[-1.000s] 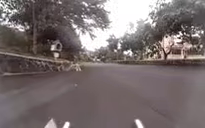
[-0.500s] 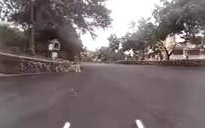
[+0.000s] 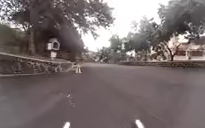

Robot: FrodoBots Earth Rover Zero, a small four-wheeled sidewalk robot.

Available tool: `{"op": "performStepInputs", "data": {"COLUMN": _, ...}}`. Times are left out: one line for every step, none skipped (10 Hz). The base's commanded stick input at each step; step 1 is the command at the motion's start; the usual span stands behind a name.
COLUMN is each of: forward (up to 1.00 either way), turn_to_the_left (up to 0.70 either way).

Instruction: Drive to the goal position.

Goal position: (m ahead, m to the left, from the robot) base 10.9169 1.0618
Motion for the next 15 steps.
{"op": "performStepInputs", "data": {"forward": 0.70, "turn_to_the_left": 0.00}}
{"op": "performStepInputs", "data": {"forward": 0.70, "turn_to_the_left": 0.00}}
{"op": "performStepInputs", "data": {"forward": 0.70, "turn_to_the_left": 0.00}}
{"op": "performStepInputs", "data": {"forward": 0.70, "turn_to_the_left": 0.00}}
{"op": "performStepInputs", "data": {"forward": 0.70, "turn_to_the_left": 0.00}}
{"op": "performStepInputs", "data": {"forward": 0.70, "turn_to_the_left": 0.00}}
{"op": "performStepInputs", "data": {"forward": 0.70, "turn_to_the_left": 0.00}}
{"op": "performStepInputs", "data": {"forward": 0.70, "turn_to_the_left": 0.00}}
{"op": "performStepInputs", "data": {"forward": 0.70, "turn_to_the_left": 0.00}}
{"op": "performStepInputs", "data": {"forward": 0.70, "turn_to_the_left": 0.00}}
{"op": "performStepInputs", "data": {"forward": 0.70, "turn_to_the_left": 0.00}}
{"op": "performStepInputs", "data": {"forward": 0.70, "turn_to_the_left": 0.00}}
{"op": "performStepInputs", "data": {"forward": 0.70, "turn_to_the_left": 0.00}}
{"op": "performStepInputs", "data": {"forward": 0.70, "turn_to_the_left": 0.00}}
{"op": "performStepInputs", "data": {"forward": 0.70, "turn_to_the_left": 0.00}}
